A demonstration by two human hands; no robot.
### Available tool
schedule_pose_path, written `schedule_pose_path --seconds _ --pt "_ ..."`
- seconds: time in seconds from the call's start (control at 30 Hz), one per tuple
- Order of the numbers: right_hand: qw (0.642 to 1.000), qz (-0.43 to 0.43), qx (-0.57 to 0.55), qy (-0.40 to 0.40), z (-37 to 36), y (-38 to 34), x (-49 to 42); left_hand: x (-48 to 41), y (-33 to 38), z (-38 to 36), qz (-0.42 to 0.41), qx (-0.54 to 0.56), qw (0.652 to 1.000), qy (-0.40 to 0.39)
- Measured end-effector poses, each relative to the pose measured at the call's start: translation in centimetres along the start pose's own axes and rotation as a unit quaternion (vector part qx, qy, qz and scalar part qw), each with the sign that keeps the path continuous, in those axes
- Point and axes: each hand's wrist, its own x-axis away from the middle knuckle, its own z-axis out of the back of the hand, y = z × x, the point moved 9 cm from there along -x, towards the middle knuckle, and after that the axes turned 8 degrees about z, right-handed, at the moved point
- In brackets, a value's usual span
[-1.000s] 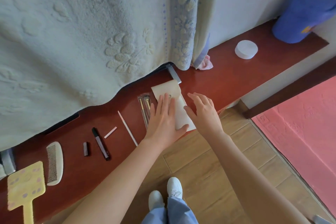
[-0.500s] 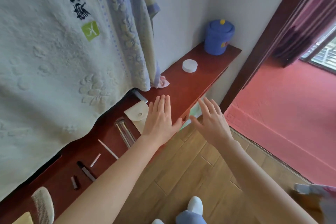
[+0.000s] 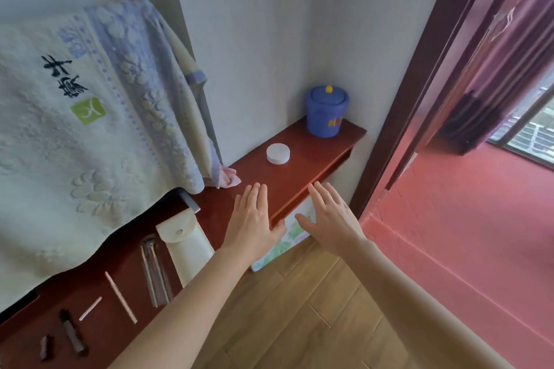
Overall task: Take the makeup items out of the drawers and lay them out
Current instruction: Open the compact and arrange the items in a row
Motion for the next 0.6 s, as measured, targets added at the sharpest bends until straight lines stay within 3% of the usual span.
schedule_pose_path --seconds 0.3,0.6 --pt "0.997 0.064 -0.021 -0.022 0.9 6.1 -3.2 -2.7 4.6 -1.0 0.071 0.02 0.997 0.023" --pt "0.991 0.107 -0.059 -0.05 -1.1 7.9 -10.1 -7.9 2.7 -2.6 0.124 0.012 0.992 0.029"
